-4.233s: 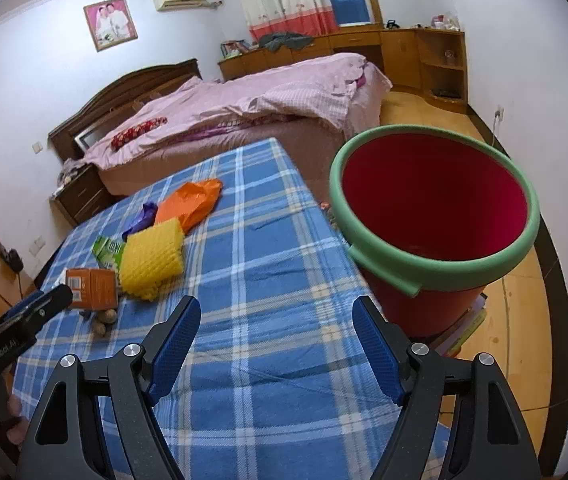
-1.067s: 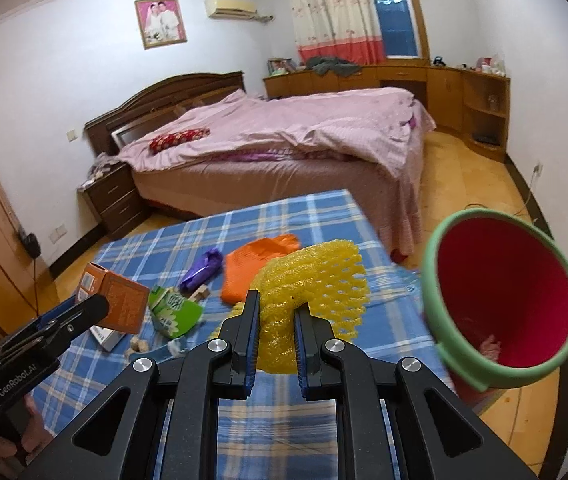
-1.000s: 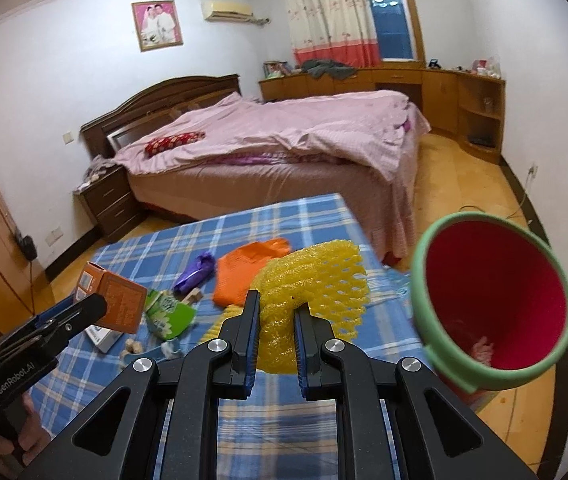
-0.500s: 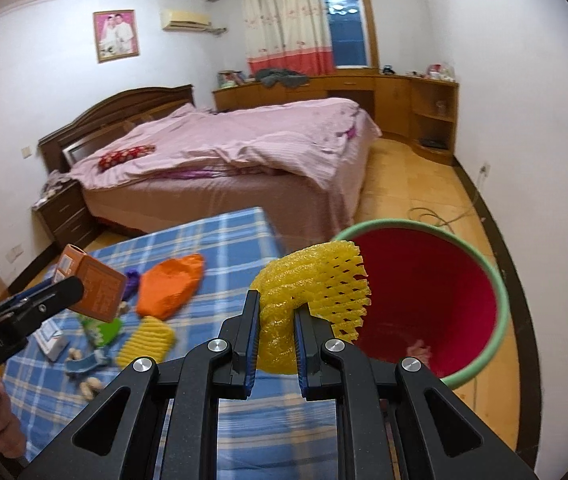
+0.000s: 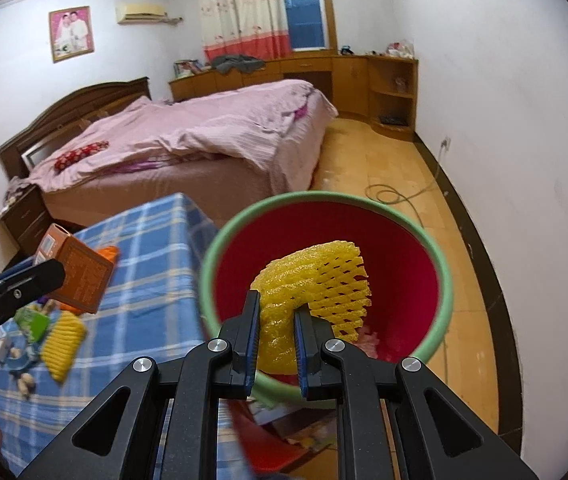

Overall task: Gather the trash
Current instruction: 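Carry the cardboard box and yellow foam net with both tools over the bucket, then open both tools to drop the box and foam net into the bucket, then move both tools back over the remaining trash on the bed, then grasp the green drink carton with the left tool while the right tool grasps another yellow foam net, then carry the green carton and yellow foam net with both tools over the bucket, then open both tools to drop the carton and foam net into the bucket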

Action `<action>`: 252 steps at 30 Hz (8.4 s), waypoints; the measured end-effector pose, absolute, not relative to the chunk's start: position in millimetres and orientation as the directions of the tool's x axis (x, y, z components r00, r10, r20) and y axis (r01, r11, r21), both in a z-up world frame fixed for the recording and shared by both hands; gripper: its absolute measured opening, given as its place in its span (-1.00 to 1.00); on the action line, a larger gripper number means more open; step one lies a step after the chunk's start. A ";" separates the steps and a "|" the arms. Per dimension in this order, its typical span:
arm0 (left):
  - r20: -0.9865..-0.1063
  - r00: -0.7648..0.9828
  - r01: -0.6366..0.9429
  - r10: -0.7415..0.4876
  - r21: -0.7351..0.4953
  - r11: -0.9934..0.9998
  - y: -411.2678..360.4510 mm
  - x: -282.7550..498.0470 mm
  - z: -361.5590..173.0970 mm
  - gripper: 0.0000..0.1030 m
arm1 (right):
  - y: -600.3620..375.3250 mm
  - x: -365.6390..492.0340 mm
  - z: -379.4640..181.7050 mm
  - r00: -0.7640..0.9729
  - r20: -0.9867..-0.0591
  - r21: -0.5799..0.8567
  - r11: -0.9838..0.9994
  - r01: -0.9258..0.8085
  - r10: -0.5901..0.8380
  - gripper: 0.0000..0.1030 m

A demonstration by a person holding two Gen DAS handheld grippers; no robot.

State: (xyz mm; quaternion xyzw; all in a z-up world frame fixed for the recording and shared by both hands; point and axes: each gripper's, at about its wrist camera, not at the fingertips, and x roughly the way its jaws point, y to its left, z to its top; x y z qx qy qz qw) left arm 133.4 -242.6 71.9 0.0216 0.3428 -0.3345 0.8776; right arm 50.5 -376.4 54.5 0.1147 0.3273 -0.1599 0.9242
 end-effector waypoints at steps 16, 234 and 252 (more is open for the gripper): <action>-0.690 0.416 0.685 -0.592 -0.190 0.703 -343.9 163.0 33.4 -0.04 | -435.7 71.9 12.5 0.669 -0.706 0.100 0.903 0.418 -0.232 -0.69; -0.624 0.467 0.646 -0.627 -0.245 0.723 -309.9 147.5 59.4 -0.28 | -427.8 27.8 40.0 0.774 -0.613 0.295 0.863 0.409 -0.158 -0.72; -0.687 0.381 0.690 -0.619 -0.234 0.685 -360.7 163.8 17.5 -0.22 | -461.8 47.6 8.4 0.727 -0.670 0.305 0.838 0.452 -0.148 -0.55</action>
